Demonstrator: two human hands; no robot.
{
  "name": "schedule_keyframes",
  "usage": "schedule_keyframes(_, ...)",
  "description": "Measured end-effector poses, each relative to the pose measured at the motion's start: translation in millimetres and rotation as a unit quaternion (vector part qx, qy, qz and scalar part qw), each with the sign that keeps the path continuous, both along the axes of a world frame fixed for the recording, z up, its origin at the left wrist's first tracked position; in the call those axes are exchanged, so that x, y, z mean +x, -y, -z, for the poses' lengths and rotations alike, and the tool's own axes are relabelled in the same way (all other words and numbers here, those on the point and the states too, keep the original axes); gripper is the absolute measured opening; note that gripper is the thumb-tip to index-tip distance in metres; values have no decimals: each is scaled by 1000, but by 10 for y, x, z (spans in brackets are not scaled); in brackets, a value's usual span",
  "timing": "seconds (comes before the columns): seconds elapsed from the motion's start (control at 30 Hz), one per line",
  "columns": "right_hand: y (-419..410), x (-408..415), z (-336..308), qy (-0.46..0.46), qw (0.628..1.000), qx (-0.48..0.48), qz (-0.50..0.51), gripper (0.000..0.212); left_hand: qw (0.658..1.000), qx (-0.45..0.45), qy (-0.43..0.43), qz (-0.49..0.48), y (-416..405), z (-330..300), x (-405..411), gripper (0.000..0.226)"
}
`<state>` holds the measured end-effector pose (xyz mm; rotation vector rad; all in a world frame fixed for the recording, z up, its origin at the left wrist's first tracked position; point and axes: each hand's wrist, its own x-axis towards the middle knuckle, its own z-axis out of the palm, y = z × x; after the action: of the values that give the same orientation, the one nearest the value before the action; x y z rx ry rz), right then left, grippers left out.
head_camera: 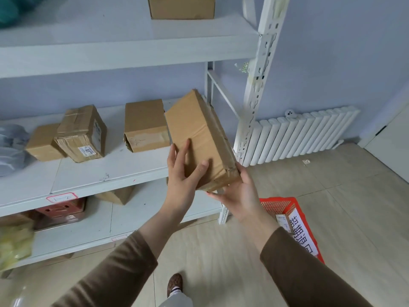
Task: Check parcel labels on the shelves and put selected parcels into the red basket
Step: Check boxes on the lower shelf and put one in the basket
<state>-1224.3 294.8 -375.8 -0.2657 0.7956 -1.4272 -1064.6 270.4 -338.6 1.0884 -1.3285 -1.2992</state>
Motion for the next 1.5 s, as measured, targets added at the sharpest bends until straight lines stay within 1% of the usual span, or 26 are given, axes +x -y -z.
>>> schedule_keyframes(0.07, -109, 37, -71, -95, 994, -13, 45, 46, 995, 63, -71, 34, -109, -39, -4, 78)
schedule_keyframes(0.1, -163, 68, -118, -159, 984, -21, 74, 42, 990, 91, -91, 60, -125, -18, -2, 74)
schedule_keyframes(0.17, -281, 145, -231, -320, 936, -67, 131, 39, 981, 135, -96, 101, -106, 27, 11, 64)
schedule_keyframes(0.2, -334, 179, -259, -415, 891, -100, 151, 40, 977, 157, -96, 107, -82, 49, 15, 67)
schedule_keyframes(0.27, -405, 212, -254, -604, 757, -161, 192, 44, 968, 197, -112, 109, -46, 87, 9, 75)
schedule_keyframes(0.3, -424, 211, -247, -672, 687, -182, 208, 44, 963, 209, -129, 109, -34, 96, -11, 76)
schedule_keyframes(0.37, -442, 228, -254, -760, 579, -203, 215, 42, 954, 213, -178, 117, -11, 120, -63, 71)
schedule_keyframes(0.4, -455, 258, -267, -788, 542, -206, 210, 41, 948, 216, -201, 117, 0, 131, -90, 70)
schedule_keyframes(0.47, -491, 311, -282, -812, 506, -212, 198, 42, 940, 222, -234, 108, 27, 169, -119, 74)
schedule_keyframes(0.5, -511, 321, -283, -811, 505, -220, 196, 42, 940, 220, -238, 105, 43, 187, -130, 76)
schedule_keyframes(0.53, -537, 322, -293, -798, 519, -232, 199, 40, 941, 219, -235, 103, 59, 200, -137, 77)
schedule_keyframes(0.57, -551, 305, -312, -772, 550, -243, 208, 36, 942, 218, -232, 102, 76, 210, -133, 77)
schedule_keyframes(0.63, -533, 238, -352, -685, 649, -238, 231, 29, 945, 218, -223, 95, 130, 240, -104, 76)
schedule_keyframes(0.7, -462, 137, -411, -574, 759, -190, 244, 37, 950, 209, -214, 91, 189, 274, -78, 74)
schedule_keyframes(0.77, -375, 47, -458, -448, 859, -116, 218, 46, 957, 188, -201, 92, 223, 303, -66, 70)
schedule_keyframes(0.83, -302, -4, -467, -348, 919, -55, 178, 47, 961, 174, -195, 91, 227, 284, -82, 73)
schedule_keyframes(0.9, -241, -37, -408, -255, 956, -23, 142, 49, 963, 169, -190, 83, 228, 299, -90, 88)
schedule_keyframes(0.97, -192, -43, -319, -178, 980, 18, 92, 59, 963, 179, -184, 86, 242, 325, -106, 90)
schedule_keyframes(1.07, -177, -34, -183, -120, 990, 70, -9, 85, 965, 199, -148, 83, 267, 369, -103, 82)
schedule_keyframes(1.13, -175, -36, -61, -83, 994, 65, -25, 81, 966, 202, -121, 107, 315, 405, -87, 79)
schedule_keyframes(1.23, -118, -23, 63, -61, 994, 93, 21, 70, 964, 240, -88, 72, 415, 476, -81, 99)
schedule_keyframes(1.27, -59, -12, 107, -66, 990, 114, 41, 69, 964, 250, -67, 62, 444, 501, -93, 100)
schedule_keyframes(1.33, 105, 8, 176, -81, 981, 164, 71, 67, 963, 255, -28, 81, 462, 532, -149, 87)
schedule_keyframes(1.4, 322, 9, 200, -116, 971, 193, 81, 66, 959, 260, -20, 110, 521, 539, -248, 56)
schedule_keyframes(1.43, 436, 1, 198, -135, 968, 198, 81, 66, 957, 265, -20, 112, 556, 516, -291, 47)
schedule_keyframes(1.5, 690, -9, 199, -158, 963, 199, 85, 66, 958, 269, -17, 98, 739, 552, -338, 43)
